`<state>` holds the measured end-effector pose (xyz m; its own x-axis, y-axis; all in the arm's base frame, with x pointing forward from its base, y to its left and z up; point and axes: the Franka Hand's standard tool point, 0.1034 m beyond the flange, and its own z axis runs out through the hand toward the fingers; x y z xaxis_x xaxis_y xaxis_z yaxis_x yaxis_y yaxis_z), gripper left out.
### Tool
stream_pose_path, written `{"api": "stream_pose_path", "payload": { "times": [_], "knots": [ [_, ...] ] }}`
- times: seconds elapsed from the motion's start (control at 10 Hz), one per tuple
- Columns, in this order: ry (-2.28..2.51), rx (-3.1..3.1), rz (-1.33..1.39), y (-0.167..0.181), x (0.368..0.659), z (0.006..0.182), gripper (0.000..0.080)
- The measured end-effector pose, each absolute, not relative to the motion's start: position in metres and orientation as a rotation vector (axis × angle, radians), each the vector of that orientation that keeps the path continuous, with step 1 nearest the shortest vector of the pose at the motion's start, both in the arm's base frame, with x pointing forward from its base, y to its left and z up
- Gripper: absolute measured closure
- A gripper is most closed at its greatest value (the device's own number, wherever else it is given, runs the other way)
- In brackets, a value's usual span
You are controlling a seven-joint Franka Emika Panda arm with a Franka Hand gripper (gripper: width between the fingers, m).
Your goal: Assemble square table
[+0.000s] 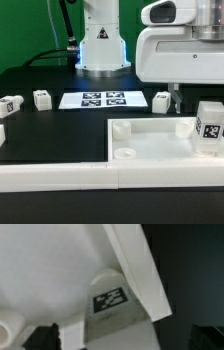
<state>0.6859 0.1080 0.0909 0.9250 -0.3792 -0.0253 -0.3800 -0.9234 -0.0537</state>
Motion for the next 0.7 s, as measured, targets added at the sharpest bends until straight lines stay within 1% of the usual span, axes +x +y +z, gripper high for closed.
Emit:
{"api": "stream_pose_path", "payload": {
  "times": [0.1, 0.3, 0.4, 0.5, 0.6, 0.7],
  "knots": [
    [0.366, -3.061, 0.014, 0.1082, 0.6842, 0.0867, 0.0150],
    [0.179, -3.079, 0.006, 0.1055, 0.6847, 0.0858, 0.0150],
    [0.237, -3.073, 0.008, 0.1061, 0.6846, 0.0858, 0.0150],
    [0.236, -3.074, 0.009, 0.1056, 0.6846, 0.0857, 0.0306],
    [0.287, -3.068, 0.010, 0.1058, 0.6846, 0.0857, 0.0306],
    [0.423, -3.052, 0.015, 0.1062, 0.6846, 0.0857, 0.0444]
  ]
}}
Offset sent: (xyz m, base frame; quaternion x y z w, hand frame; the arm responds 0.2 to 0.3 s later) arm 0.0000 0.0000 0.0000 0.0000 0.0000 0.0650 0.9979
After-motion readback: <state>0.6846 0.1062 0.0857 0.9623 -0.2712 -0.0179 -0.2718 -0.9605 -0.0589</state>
